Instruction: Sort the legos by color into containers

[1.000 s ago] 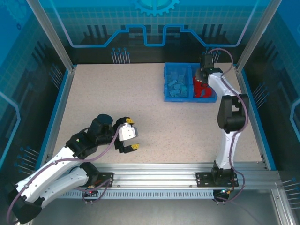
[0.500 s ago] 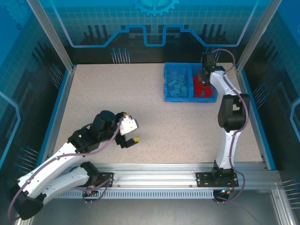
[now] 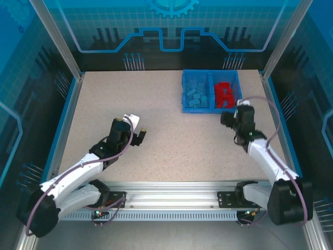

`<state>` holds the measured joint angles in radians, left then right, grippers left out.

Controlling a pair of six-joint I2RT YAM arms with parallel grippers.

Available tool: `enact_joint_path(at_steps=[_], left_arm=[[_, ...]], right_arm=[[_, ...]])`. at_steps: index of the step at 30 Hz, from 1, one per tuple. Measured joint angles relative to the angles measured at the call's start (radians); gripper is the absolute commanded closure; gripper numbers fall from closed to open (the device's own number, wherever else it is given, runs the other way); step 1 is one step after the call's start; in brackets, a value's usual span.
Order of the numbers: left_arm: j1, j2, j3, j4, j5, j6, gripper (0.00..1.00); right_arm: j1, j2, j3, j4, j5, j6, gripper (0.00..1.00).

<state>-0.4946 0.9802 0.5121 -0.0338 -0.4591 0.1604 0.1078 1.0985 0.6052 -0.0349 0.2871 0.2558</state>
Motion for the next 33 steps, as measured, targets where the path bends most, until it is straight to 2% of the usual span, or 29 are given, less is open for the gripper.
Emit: enact_joint_path(at_steps=[4,9,13,16,19,33], left_arm=[[0.146,0.041,-0.106,0.151,0.008,-0.003,0.01],[0.354,0.155,-0.177,0.383,0.149,-0.052,0.01],[0.445,0.287,-0.176,0.536,0.273,-0.082,0.01],[0.491,0.407,-0.154,0.648,0.368,-0.112,0.01],[0.514,0.534,-0.122,0.727,0.404,-0.137,0.01],[0.512,0.543,-0.119,0.78,0.416,-0.162,0.01]], right_arm=[[0.03,0.006,-0.231,0.223,0.052,-0.077,0.01],[0.03,0.154,-0.245,0.413,0.079,-0.142,0.0],[0.023,0.296,-0.237,0.647,0.058,-0.191,0.0],[0.021,0.401,-0.23,0.748,0.022,-0.22,0.0],[0.008,0.409,-0.227,0.766,0.0,-0.219,0.0],[-0.004,0.409,-0.215,0.798,-0.032,-0.22,0.0]])
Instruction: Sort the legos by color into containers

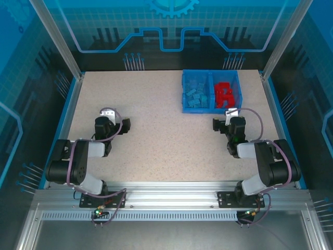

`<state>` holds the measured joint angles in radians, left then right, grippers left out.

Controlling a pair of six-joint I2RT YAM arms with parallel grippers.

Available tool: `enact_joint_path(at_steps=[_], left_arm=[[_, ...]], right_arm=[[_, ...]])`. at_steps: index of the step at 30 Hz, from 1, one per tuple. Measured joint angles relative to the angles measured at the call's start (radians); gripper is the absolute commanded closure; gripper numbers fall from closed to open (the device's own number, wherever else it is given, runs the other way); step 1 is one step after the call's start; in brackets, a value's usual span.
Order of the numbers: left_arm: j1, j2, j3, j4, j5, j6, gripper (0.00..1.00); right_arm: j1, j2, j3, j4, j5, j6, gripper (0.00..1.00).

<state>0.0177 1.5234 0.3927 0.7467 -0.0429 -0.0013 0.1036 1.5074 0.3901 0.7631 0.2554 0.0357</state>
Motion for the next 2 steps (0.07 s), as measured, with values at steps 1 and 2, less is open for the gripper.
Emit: enact_joint_path(at_steps=[1,2], left_arm=[[0.0,0.0,0.0,0.0,0.0,0.0,0.01],[0.0,0.0,0.0,0.0,0.0,0.0,0.01]], right_arm=[[0.0,0.0,0.001,0.0,-0.004,0.0,0.0],[0.0,0.0,0.002,0.001,-0.007,0.0,0.0]])
